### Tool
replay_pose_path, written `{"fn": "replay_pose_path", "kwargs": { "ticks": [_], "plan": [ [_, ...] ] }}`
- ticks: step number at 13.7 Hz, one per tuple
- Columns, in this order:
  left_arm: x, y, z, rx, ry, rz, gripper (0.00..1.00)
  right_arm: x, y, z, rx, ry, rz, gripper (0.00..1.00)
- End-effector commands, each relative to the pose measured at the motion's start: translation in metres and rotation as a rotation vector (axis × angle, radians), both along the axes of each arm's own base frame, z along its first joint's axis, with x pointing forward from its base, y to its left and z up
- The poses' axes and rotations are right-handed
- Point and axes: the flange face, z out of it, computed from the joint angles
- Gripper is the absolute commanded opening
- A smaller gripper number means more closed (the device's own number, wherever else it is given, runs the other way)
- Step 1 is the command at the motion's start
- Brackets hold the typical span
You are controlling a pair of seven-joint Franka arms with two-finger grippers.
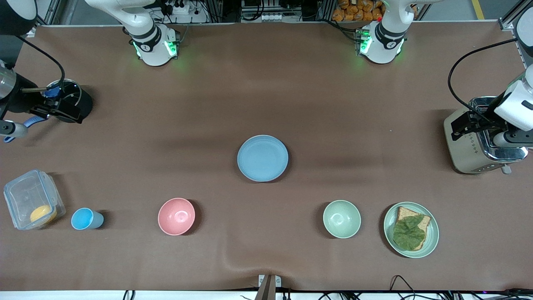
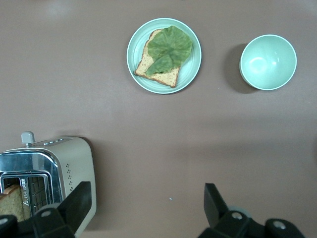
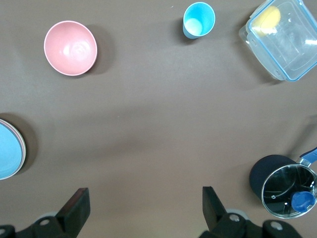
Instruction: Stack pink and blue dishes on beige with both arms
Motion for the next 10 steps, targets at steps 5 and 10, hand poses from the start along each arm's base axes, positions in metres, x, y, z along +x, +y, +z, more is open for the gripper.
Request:
{"fn": "replay_pose_path", "kwargs": {
  "ticks": [5,10],
  "plan": [
    [0.0029,0.0016,0.0020,-0.014,0.011,0.005,1.00,0.0076,-0.0065,0.0020,-0.021,-0.034,-0.004,1.00],
    [0.0009,-0.0007,0.0020,-0.011,0.024,0.002,1.00,0.0077,-0.0049,0.0021,-0.015,-0.035,-0.002,1.00]
  ]
}}
